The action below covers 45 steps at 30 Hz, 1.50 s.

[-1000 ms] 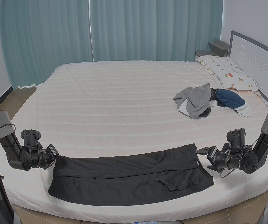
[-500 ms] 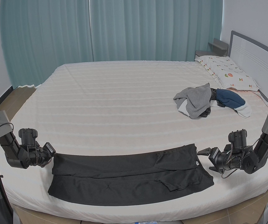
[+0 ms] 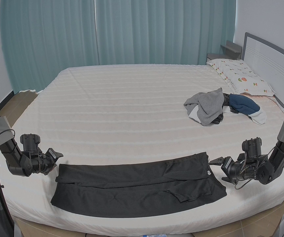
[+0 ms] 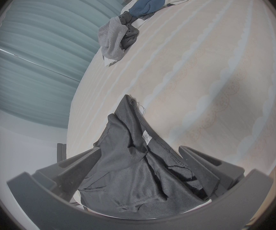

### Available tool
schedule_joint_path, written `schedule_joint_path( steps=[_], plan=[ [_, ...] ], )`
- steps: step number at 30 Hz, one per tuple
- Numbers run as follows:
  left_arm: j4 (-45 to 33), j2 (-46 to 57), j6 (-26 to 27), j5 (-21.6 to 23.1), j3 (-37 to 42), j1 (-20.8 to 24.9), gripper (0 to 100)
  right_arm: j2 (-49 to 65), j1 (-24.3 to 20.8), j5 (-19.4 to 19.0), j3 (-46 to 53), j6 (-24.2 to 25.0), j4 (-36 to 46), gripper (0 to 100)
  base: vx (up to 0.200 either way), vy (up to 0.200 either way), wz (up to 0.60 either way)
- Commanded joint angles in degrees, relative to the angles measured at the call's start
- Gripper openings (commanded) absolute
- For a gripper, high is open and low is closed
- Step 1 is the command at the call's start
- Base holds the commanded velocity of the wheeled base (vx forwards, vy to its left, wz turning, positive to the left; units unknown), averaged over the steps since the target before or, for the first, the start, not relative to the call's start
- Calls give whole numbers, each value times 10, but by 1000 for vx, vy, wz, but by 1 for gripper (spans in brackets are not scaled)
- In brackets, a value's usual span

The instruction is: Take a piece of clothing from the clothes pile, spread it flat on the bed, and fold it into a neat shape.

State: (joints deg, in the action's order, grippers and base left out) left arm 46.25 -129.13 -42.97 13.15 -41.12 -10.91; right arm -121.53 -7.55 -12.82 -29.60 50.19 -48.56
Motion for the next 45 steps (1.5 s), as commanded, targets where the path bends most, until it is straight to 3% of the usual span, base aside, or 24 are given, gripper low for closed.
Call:
schedule_joint_path(
  steps=[1, 9, 16, 23, 39, 40, 45],
  plan=[
    [1, 5, 0, 1, 10, -3, 100, 1, 1, 0, 3, 0, 0, 100, 0, 0, 0],
    [11, 65, 3, 22, 97, -13, 100, 8, 1, -6, 17, 0, -1, 100, 0, 0, 0],
    [8, 101, 10, 24, 158, -8, 100, 9, 0, -6, 33, 14, -34, 100, -171, 0, 0],
    [13, 96, 46, 26, 209, -3, 100, 9, -6, -6, 39, 14, -45, 100, 0, 0, 0],
    [24, 78, 105, 16, 236, 15, 100, 10, -6, -7, 39, 15, -45, 100, 0, 0, 0],
    [24, 78, 105, 16, 237, 15, 0, 10, -5, -7, 39, 15, -45, 100, 0, 0, 0],
    [21, 80, 113, 8, 243, 12, 0, 10, -5, -7, 39, 15, -45, 100, 0, 0, 0]
  ],
)
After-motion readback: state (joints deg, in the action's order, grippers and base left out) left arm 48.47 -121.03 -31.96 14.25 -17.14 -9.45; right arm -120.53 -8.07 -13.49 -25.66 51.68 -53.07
